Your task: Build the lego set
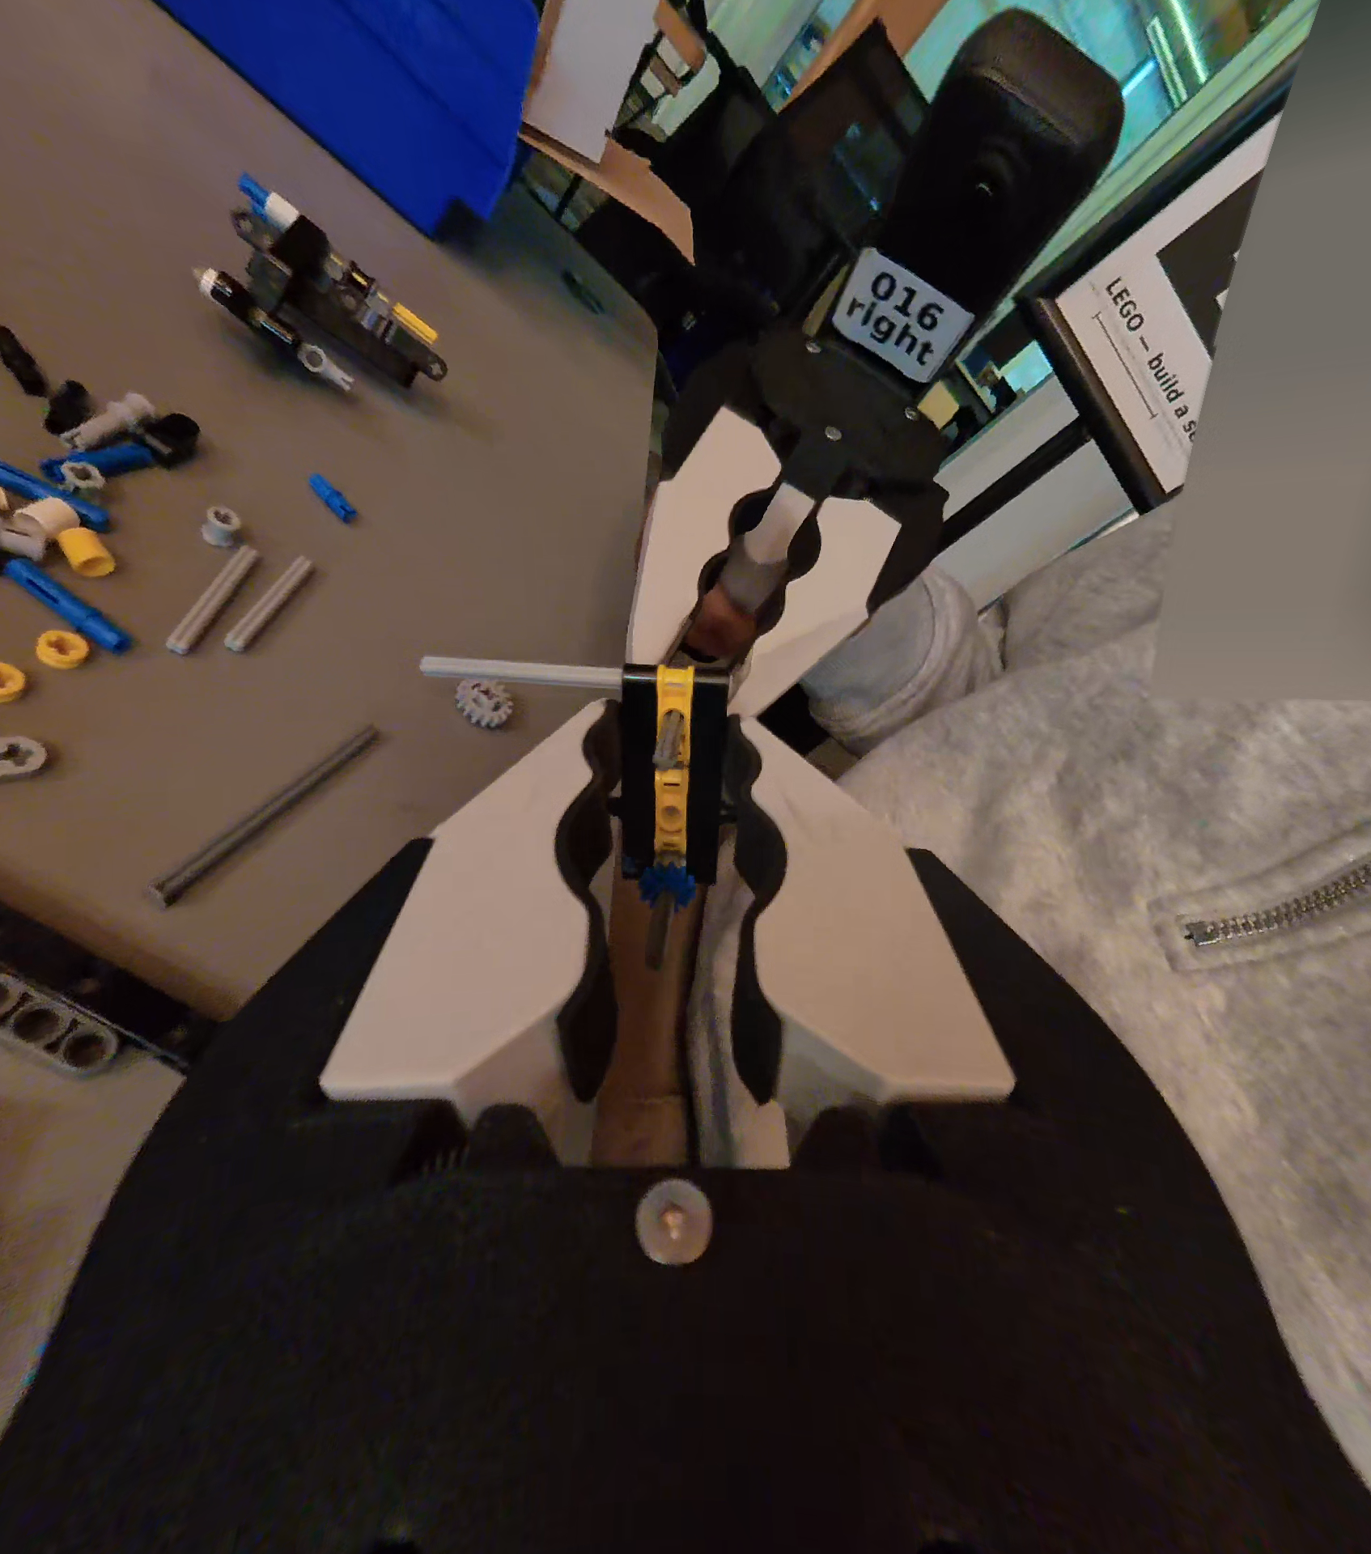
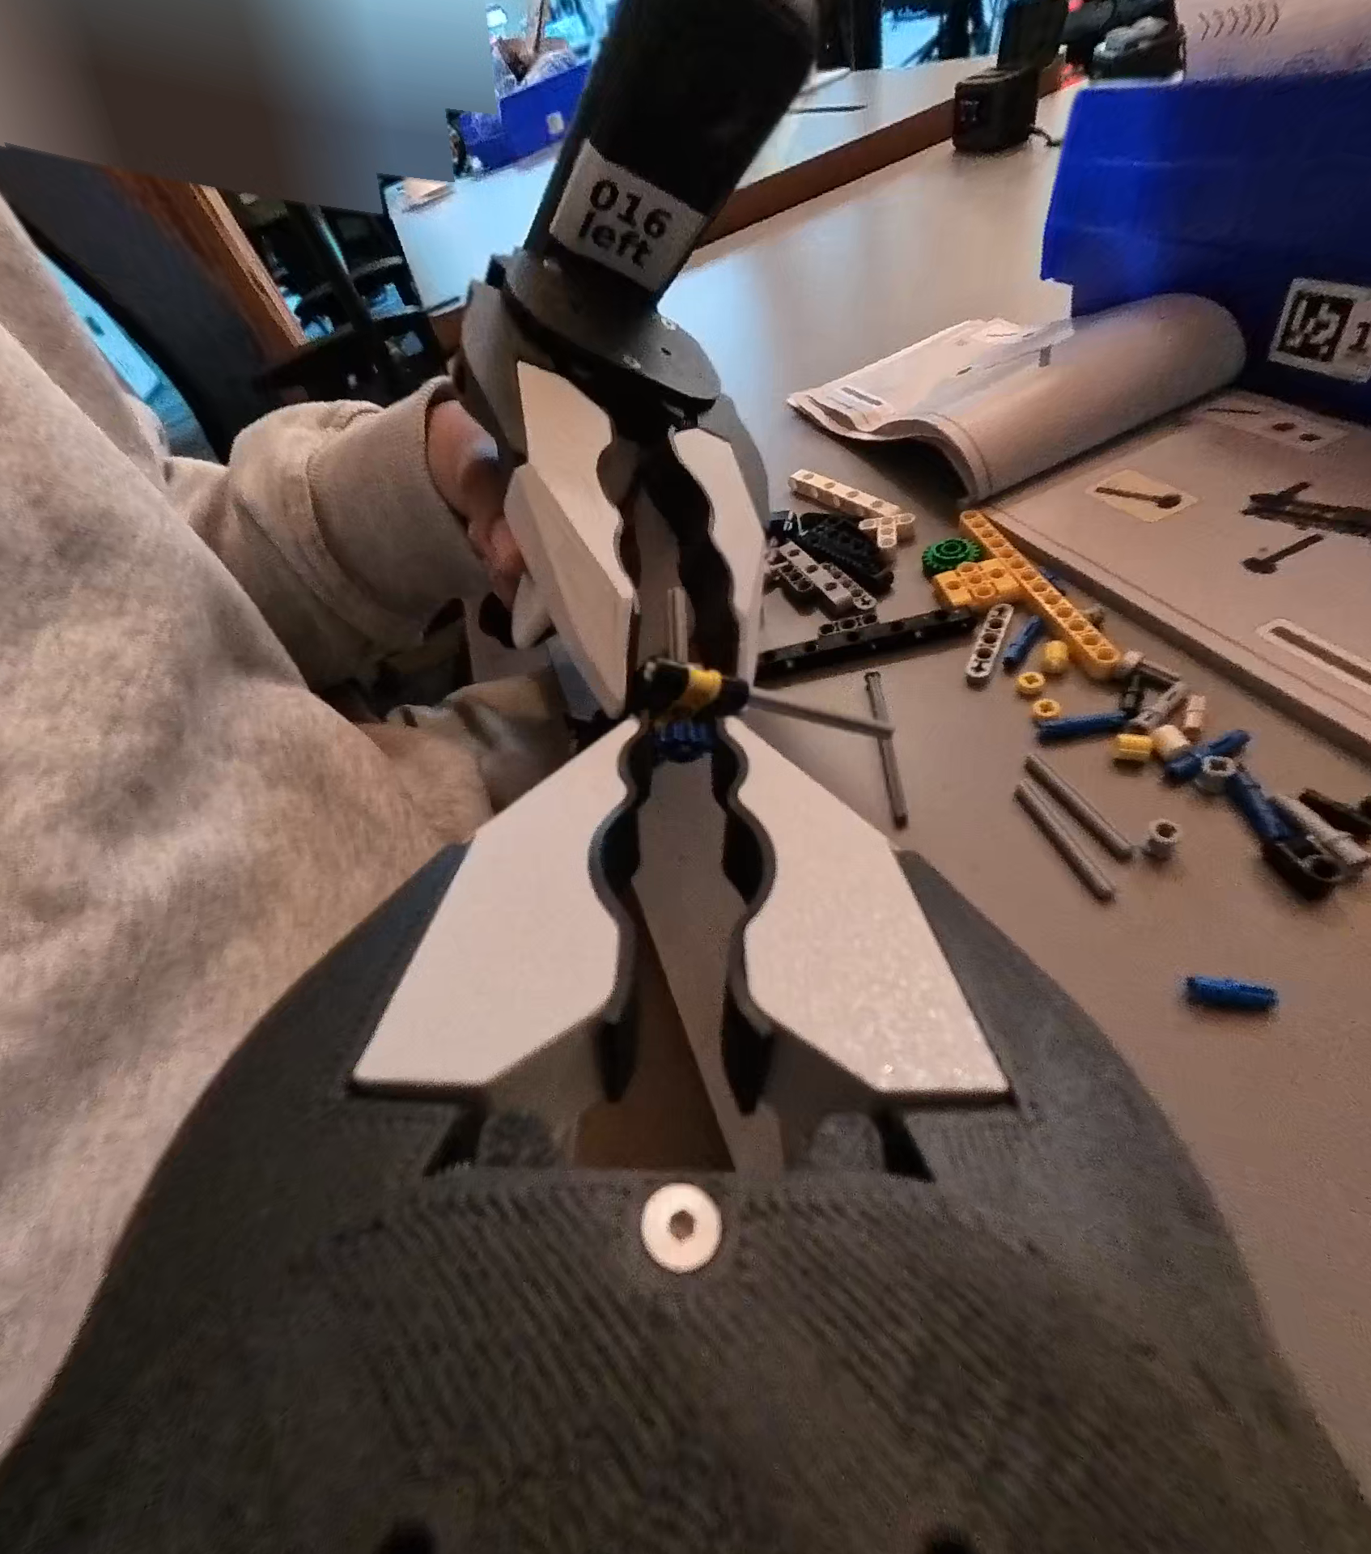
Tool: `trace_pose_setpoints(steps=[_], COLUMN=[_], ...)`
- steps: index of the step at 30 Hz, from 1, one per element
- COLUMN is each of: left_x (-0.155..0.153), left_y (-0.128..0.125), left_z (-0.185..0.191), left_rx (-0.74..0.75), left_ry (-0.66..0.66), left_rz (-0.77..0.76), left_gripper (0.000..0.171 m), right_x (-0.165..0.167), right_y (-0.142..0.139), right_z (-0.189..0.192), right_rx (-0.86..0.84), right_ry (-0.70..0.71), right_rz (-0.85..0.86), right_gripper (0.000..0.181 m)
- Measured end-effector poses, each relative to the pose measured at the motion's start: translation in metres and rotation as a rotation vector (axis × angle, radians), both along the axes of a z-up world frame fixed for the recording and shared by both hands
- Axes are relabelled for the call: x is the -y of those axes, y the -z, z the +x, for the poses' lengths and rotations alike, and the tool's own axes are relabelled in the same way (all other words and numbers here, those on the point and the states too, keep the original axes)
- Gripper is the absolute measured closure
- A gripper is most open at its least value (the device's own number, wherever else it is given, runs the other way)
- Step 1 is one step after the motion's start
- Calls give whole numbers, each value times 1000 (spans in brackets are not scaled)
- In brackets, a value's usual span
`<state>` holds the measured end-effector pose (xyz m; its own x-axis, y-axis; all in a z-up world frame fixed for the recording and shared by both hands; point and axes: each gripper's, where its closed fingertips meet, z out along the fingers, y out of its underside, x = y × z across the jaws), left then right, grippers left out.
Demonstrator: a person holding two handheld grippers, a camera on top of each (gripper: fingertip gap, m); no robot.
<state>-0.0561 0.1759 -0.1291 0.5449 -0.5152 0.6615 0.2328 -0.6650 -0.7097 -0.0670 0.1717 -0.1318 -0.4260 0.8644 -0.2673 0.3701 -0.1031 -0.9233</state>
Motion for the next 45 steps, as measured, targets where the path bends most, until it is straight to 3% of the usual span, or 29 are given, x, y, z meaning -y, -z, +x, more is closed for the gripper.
trace_pose_setpoints(steps=[5, 7, 12, 20, 34, 45], left_x=[-3, -4, -4, 0, 3, 3], left_y=[-3, -3, 9, 29, 62, 65], left_z=[-6, -8, -19, -34, -8, -7], left_rx=[-4, -29, -197, -410, -767, -823], left_ry=[-38, -51, -96, -120, 20, 9], left_rz=[-5, -9, -38, -99, -157, -112], left_gripper=[149, 149, 149, 148, 148, 147], right_x=[-2, -5, -9, -12, -3, -10], right_y=[-2, 0, 8, 32, 52, 45], right_z=[-5, -7, -7, -6, 1, 5], right_rx=[3, 10, 46, 135, 228, 198], right_ry=[25, 38, 57, 84, 29, 48], right_rz=[-145, -156, -142, 57, 112, 102], right_gripper=[169, 157, 147, 156, 171, 170])
